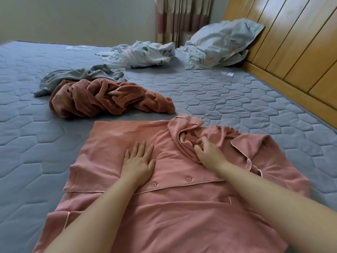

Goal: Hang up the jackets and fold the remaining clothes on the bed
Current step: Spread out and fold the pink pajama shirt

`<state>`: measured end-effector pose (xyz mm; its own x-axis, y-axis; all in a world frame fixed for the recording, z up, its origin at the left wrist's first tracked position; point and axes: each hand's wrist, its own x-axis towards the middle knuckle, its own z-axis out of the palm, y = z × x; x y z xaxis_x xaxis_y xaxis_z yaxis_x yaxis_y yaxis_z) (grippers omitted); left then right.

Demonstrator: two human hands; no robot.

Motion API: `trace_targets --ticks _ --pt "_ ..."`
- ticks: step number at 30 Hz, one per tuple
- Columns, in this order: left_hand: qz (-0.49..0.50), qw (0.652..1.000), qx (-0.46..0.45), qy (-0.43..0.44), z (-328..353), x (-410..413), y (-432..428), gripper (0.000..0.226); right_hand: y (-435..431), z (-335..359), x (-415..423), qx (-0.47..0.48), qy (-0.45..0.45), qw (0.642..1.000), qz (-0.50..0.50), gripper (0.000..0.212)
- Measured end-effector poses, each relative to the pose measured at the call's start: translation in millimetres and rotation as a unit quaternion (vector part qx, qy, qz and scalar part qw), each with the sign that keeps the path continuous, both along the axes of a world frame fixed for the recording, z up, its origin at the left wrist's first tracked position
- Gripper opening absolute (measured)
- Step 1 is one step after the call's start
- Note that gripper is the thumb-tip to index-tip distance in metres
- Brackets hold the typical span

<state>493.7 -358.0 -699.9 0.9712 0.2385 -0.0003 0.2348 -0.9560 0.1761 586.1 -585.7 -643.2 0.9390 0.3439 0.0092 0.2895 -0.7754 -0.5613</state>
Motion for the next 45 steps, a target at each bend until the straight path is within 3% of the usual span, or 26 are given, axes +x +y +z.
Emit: trace_targets --ticks 2,5,9,13,15,17,19,21,23,26,28,32,34,37,41,43,45 --pt "0.029 0.998 0.052 0.017 2.5 -19.3 6.8 0.060 13.4 7.8 3.8 -0.011 0.047 0.998 -0.047 0.045" --pt "0.116 0.991 0.059 0.021 2.6 -42.6 36.3 0.063 26.3 17.4 11.8 -0.156 0.077 0.984 -0.032 0.067" --pt "0.186 0.983 0.010 0.001 -5.2 -62.0 66.7 0.064 41.6 24.8 7.6 -0.254 0.059 0.965 -0.011 0.065" --pt "0.204 0.978 -0.004 -0.048 -8.8 -59.9 65.8 0.064 56.0 21.5 14.3 -0.163 -0.087 0.975 -0.121 0.050" --pt "0.194 0.978 0.007 -0.076 -9.1 -59.6 65.3 0.064 65.6 21.9 26.0 -0.089 -0.061 0.981 -0.164 0.055" --pt "0.181 0.979 0.016 -0.094 -9.0 -60.6 65.3 0.070 72.9 21.4 40.8 -0.037 0.031 0.978 -0.205 0.068" --pt "0.169 0.981 0.019 -0.090 -8.9 -61.4 64.6 0.073 77.7 17.5 56.8 0.024 0.069 0.973 -0.220 0.066" --pt "0.167 0.982 0.014 -0.083 -8.9 -61.5 63.8 0.074 81.9 8.8 69.7 0.041 0.051 0.974 -0.219 0.057" --pt "0.167 0.983 0.007 -0.079 -8.4 -61.3 64.3 0.074 89.6 4.1 70.0 0.019 -0.032 0.976 -0.217 0.043" --pt "0.172 0.980 -0.009 -0.103 -9.6 -62.2 65.4 0.072 107.0 9.4 37.3 0.101 -0.267 0.954 -0.086 0.012" --pt "0.174 0.972 -0.032 -0.154 -9.6 -64.1 65.7 0.068 115.8 11.0 -1.1 0.145 -0.346 0.924 0.072 0.009" --pt "0.156 0.942 -0.113 -0.275 -5.8 -70.3 64.8 0.064 110.4 -30.6 -59.6 -0.044 -0.430 0.816 0.385 0.018" --pt "0.142 0.932 -0.135 -0.304 -4.1 -73.3 63.5 0.061 100.8 -46.7 -73.6 -0.112 -0.412 0.788 0.444 0.023" --pt "0.106 0.939 -0.133 -0.300 -2.1 -76.6 61.3 0.058 89.6 -41.8 -71.7 -0.107 -0.391 0.815 0.415 0.019" --pt "-0.015 0.955 -0.108 -0.276 -2.5 -80.1 60.2 0.054 74.1 -20.0 -48.1 -0.089 -0.400 0.852 0.326 0.017" --pt "-0.058 0.957 -0.104 -0.266 -2.8 -79.6 60.3 0.052 68.1 -7.5 -36.0 -0.063 -0.348 0.909 0.222 0.019" --pt "-0.068 0.957 -0.101 -0.262 -4.2 -78.0 60.8 0.049 67.0 10.1 -18.6 -0.026 -0.247 0.962 0.111 0.037"
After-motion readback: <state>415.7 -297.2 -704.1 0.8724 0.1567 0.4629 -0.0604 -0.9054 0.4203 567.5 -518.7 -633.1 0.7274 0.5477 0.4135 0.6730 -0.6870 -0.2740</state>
